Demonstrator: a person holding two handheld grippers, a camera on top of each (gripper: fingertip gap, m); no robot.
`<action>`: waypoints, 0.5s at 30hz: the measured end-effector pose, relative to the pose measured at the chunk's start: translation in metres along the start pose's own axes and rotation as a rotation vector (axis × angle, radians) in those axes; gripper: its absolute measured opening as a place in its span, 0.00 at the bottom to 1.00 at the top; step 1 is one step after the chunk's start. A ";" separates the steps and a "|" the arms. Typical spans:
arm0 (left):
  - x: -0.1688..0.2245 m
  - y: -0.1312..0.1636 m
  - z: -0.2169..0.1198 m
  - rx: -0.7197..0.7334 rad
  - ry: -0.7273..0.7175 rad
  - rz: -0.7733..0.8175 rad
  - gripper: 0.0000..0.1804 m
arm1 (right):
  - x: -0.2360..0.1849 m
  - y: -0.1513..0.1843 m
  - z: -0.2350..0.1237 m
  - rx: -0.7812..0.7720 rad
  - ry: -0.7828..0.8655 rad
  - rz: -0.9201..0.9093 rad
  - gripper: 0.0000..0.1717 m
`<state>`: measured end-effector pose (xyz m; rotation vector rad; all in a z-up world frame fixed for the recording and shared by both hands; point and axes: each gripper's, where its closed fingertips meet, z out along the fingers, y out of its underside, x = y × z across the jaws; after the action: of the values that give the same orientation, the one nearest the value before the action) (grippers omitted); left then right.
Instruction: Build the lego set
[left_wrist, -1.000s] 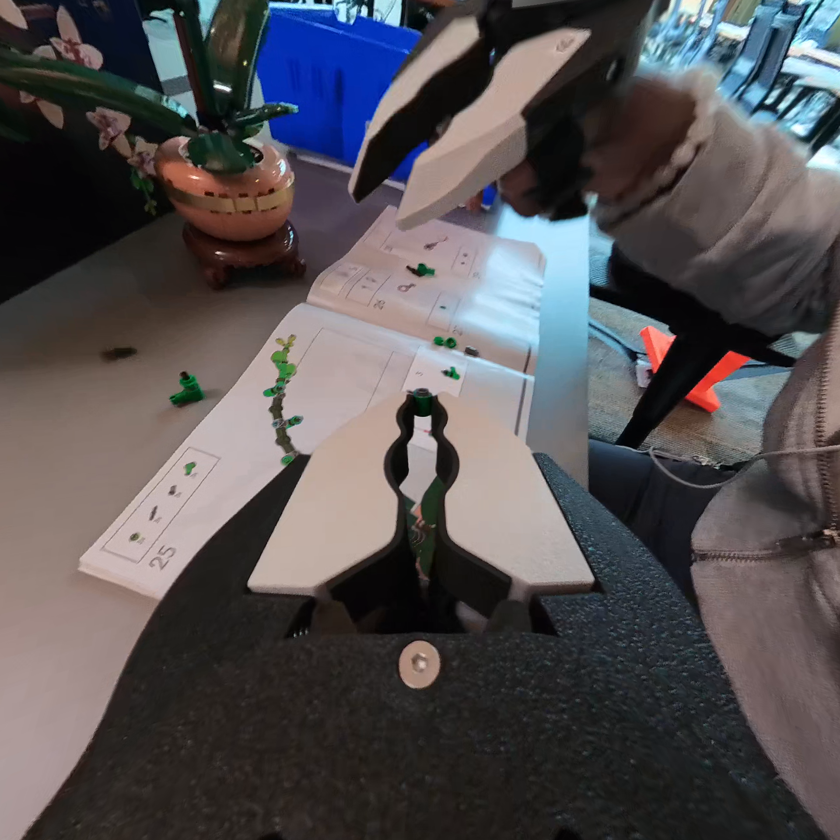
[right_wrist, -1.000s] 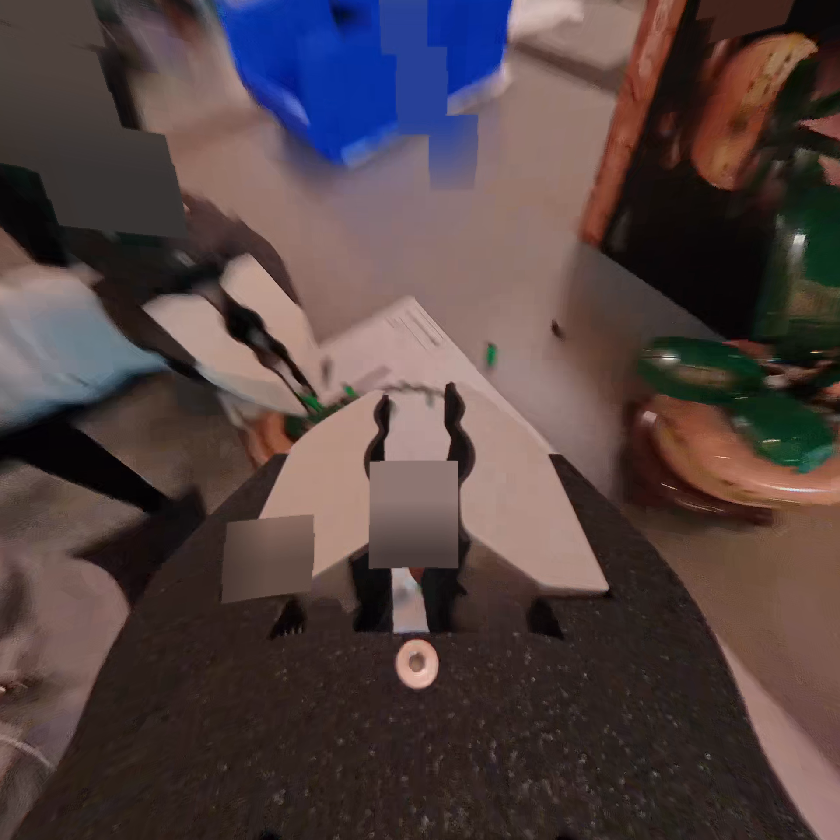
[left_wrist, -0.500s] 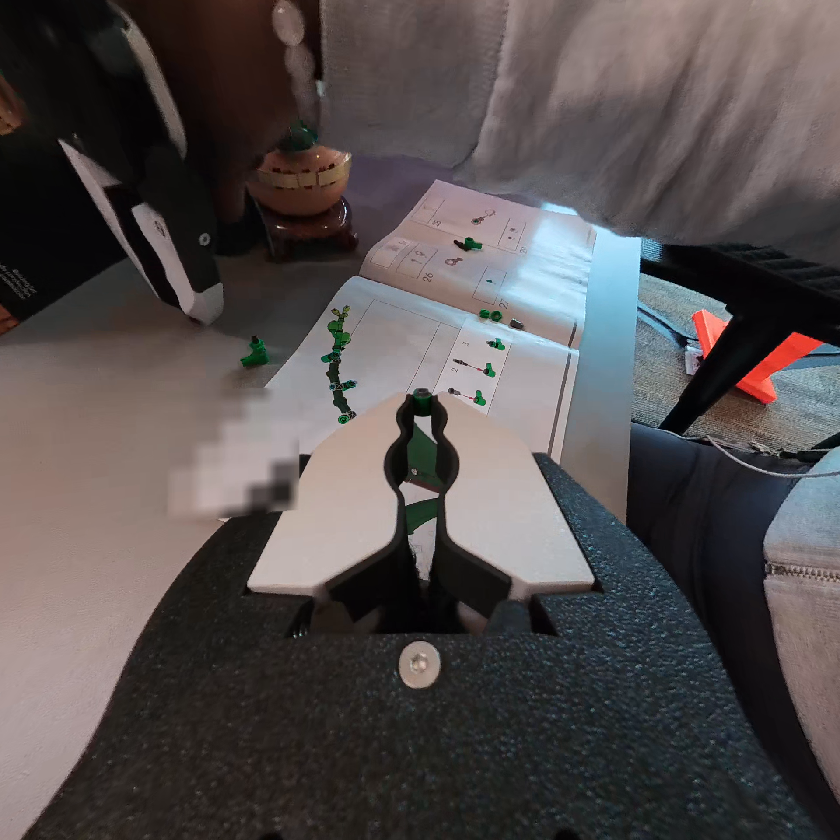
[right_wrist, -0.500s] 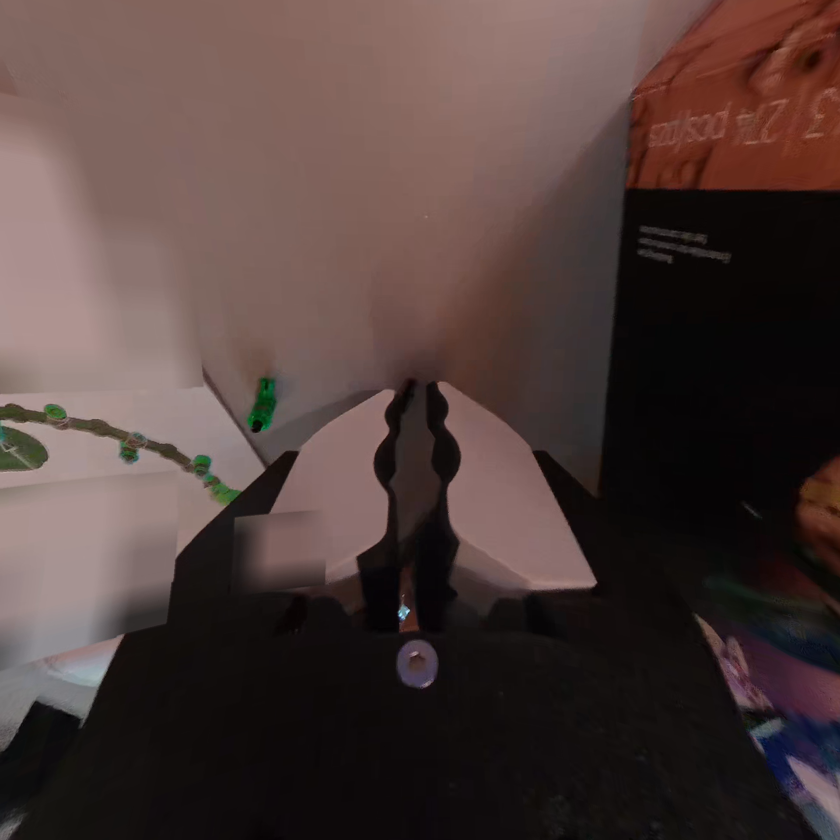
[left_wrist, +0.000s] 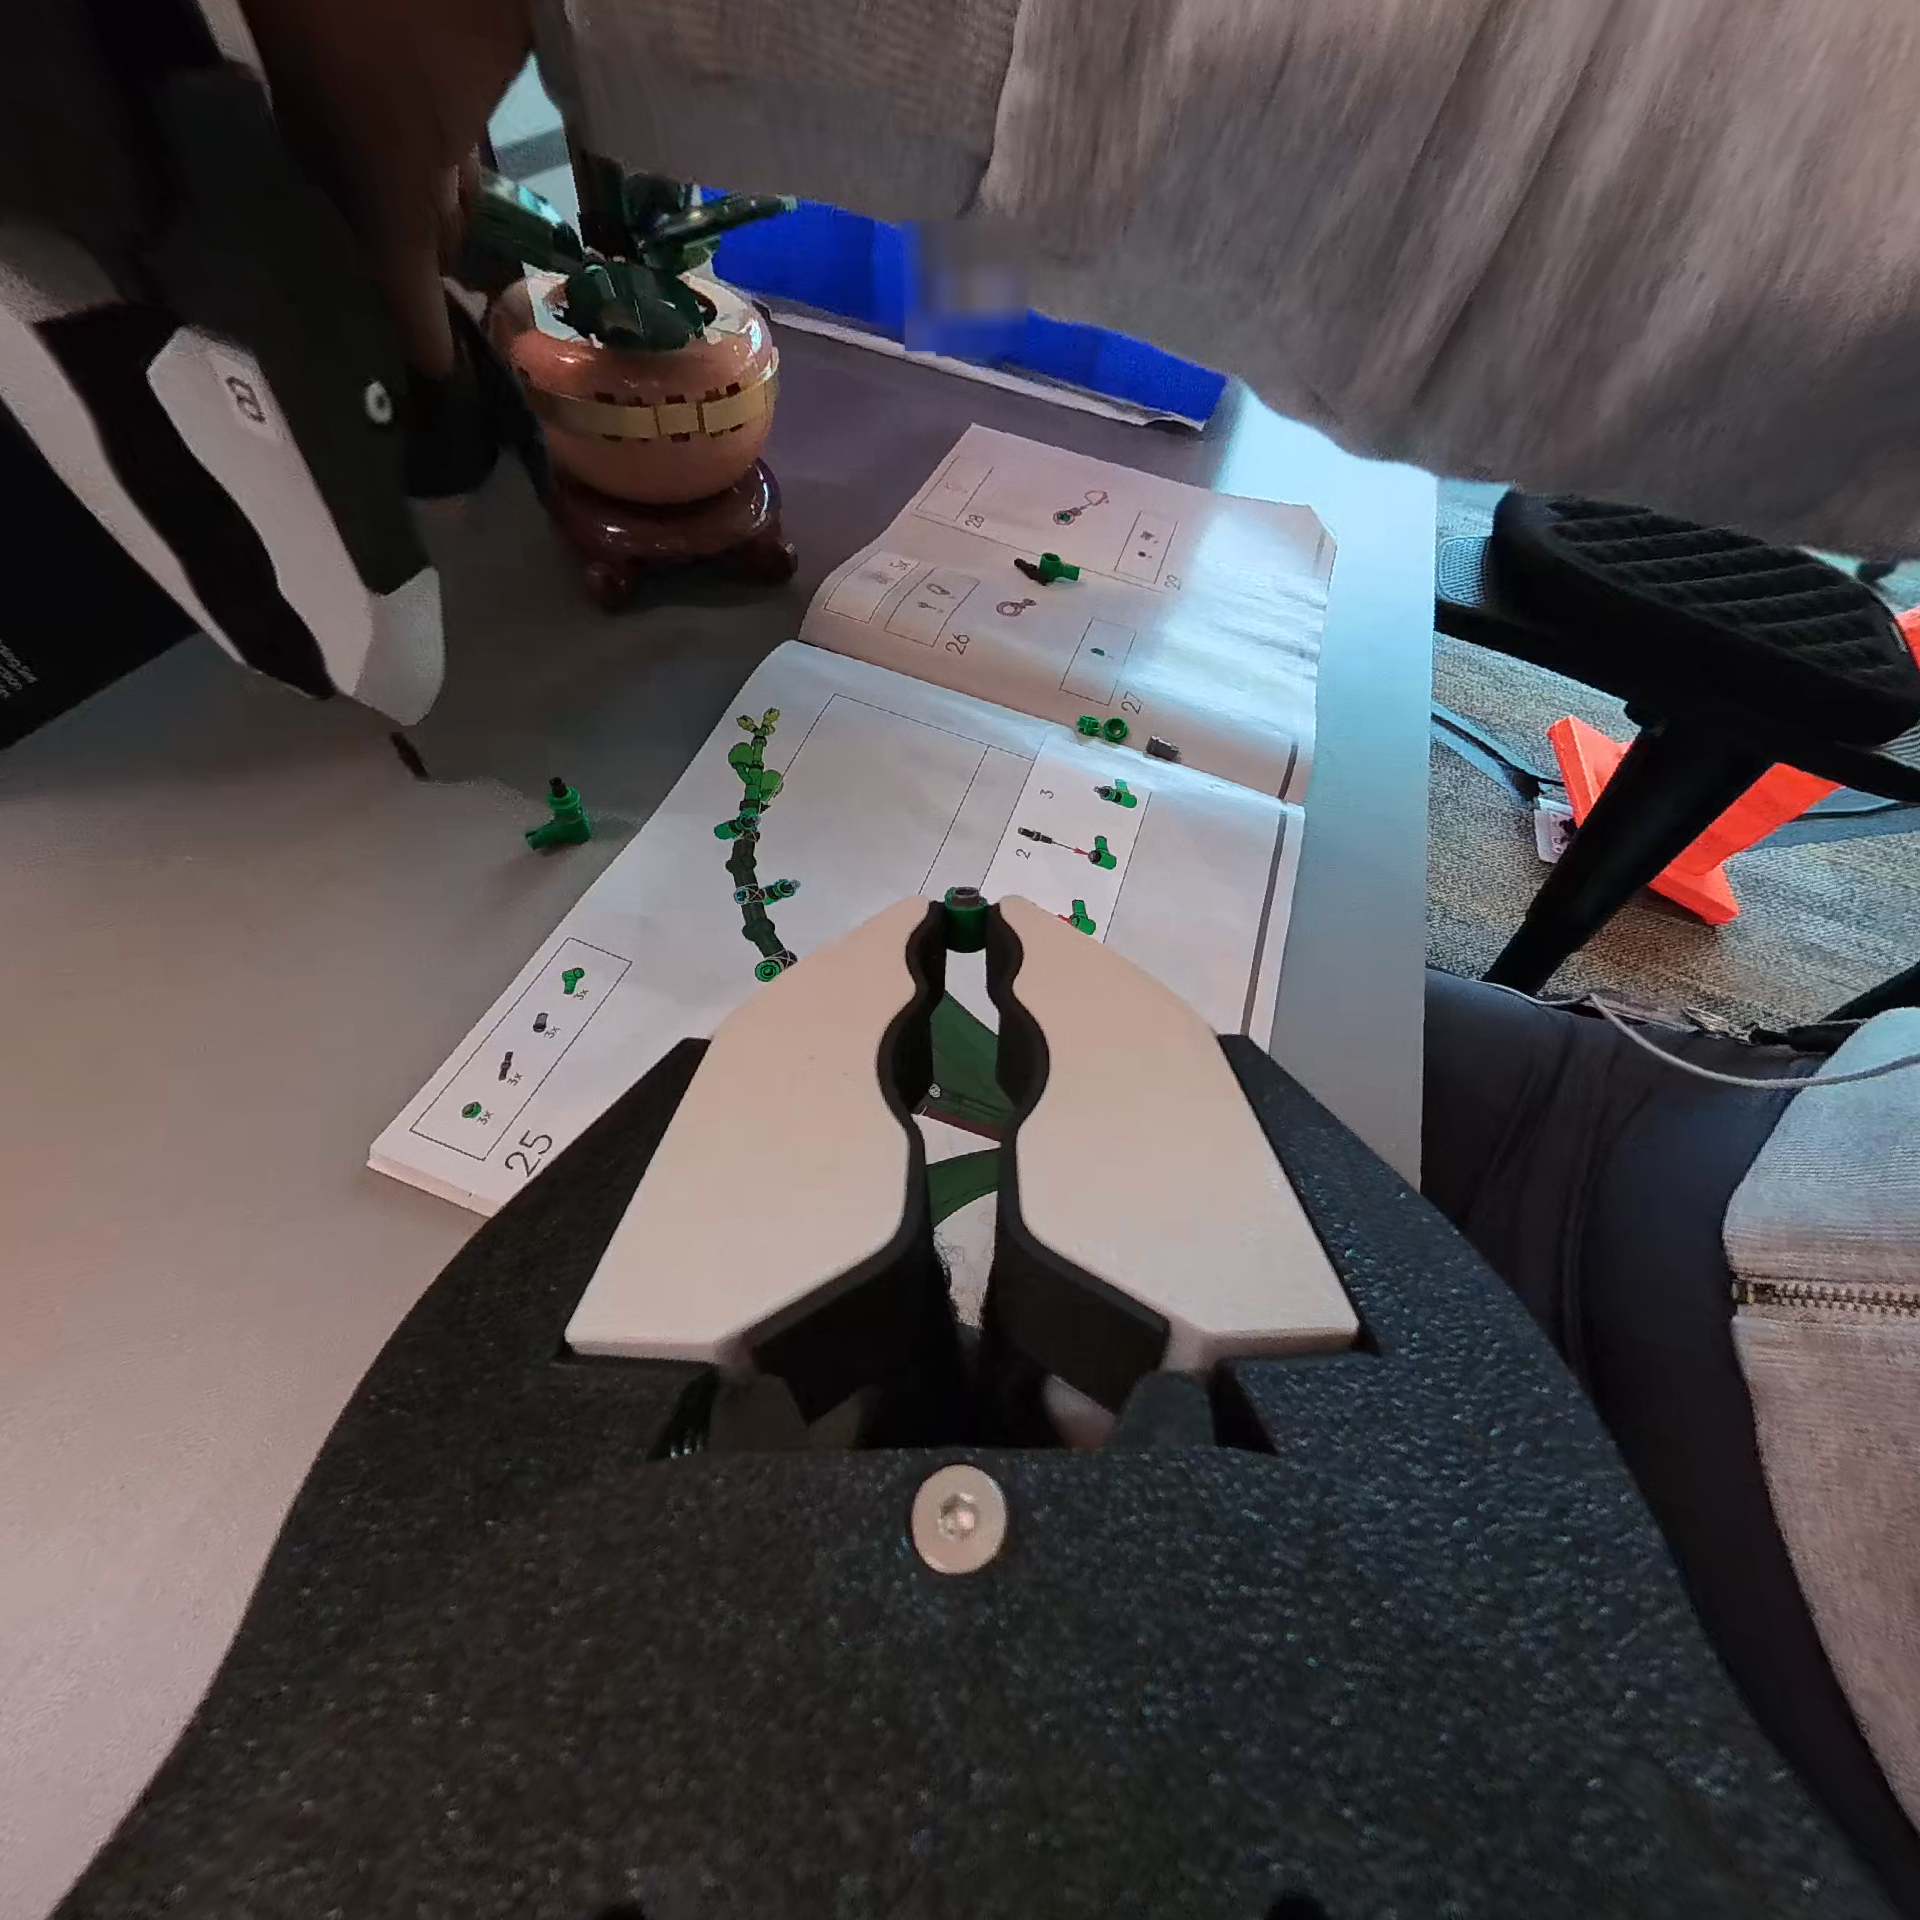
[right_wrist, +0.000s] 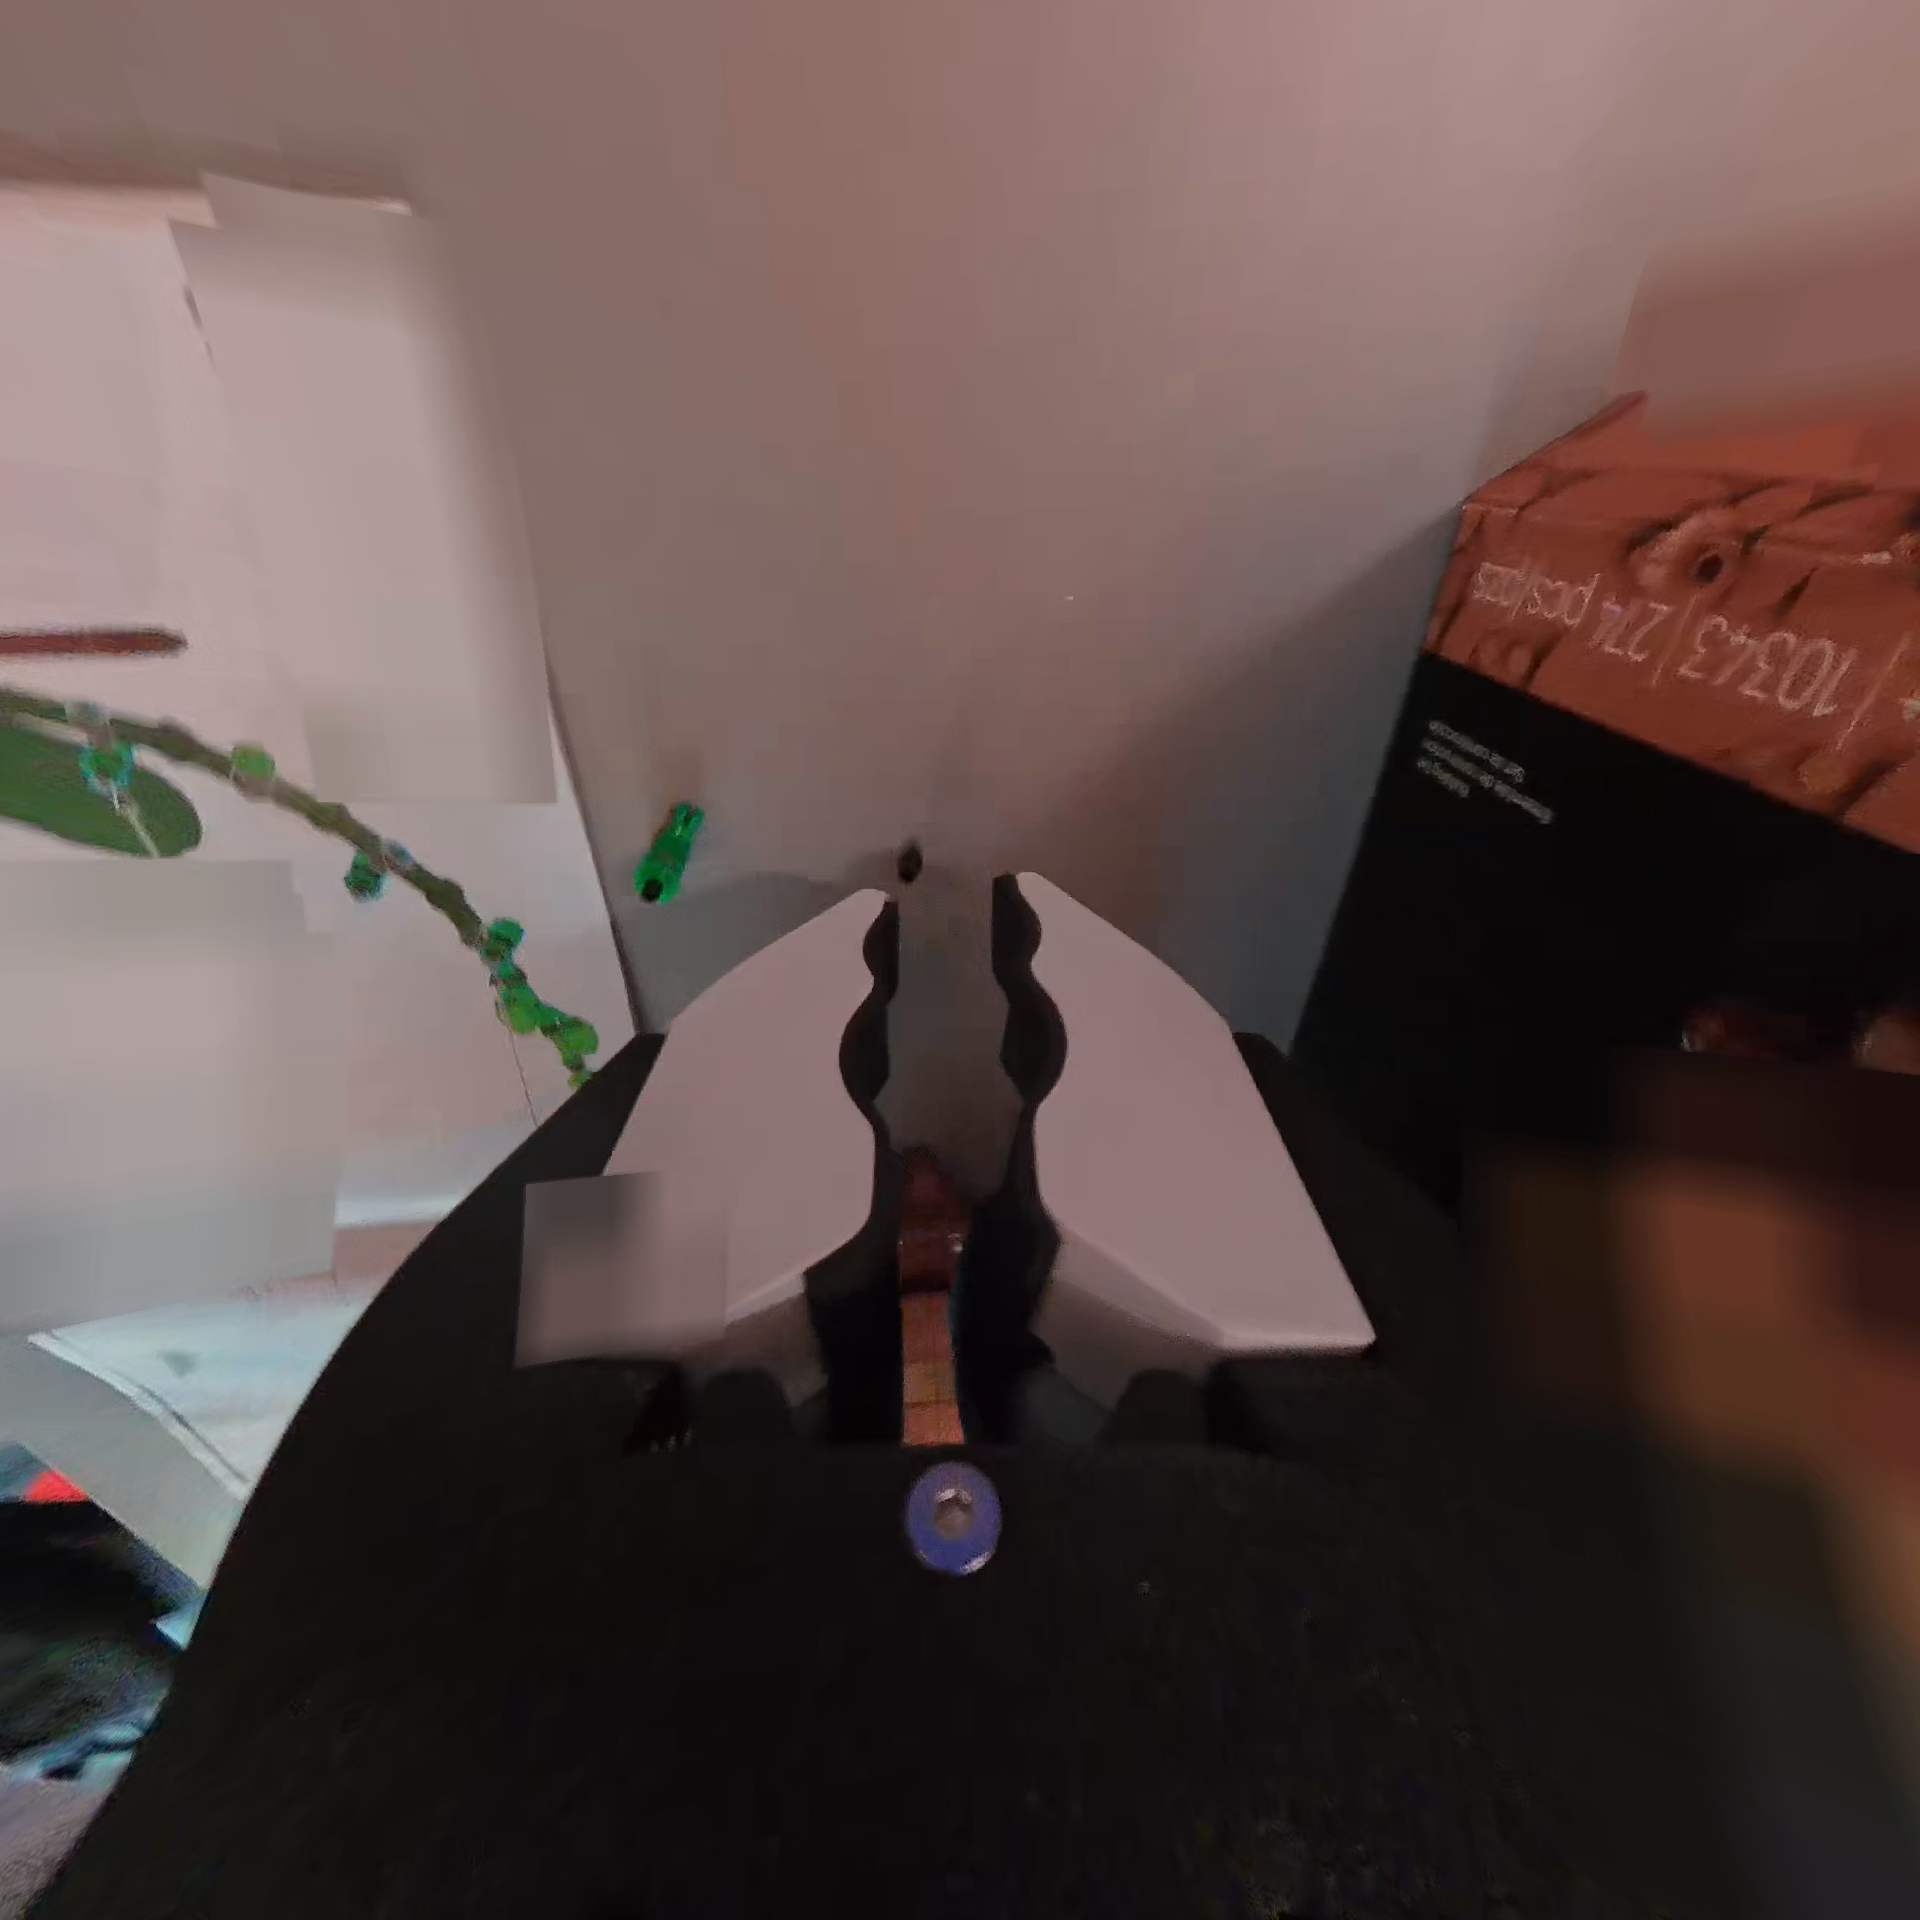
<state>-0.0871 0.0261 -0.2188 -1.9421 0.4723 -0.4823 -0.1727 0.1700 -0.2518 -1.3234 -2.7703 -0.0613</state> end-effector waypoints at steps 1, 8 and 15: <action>0.000 0.000 0.000 -0.001 0.000 0.000 0.03 | -0.002 0.002 0.001 -0.010 -0.014 -0.026 0.10; 0.000 0.001 0.000 -0.004 0.003 0.006 0.03 | -0.002 0.002 0.004 0.013 -0.062 -0.037 0.07; 0.001 0.001 0.001 -0.008 0.008 0.007 0.03 | -0.015 -0.003 0.009 0.031 -0.140 0.075 0.12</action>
<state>-0.0860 0.0264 -0.2203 -1.9458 0.4868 -0.4844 -0.1663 0.1568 -0.2619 -1.4773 -2.8174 0.0813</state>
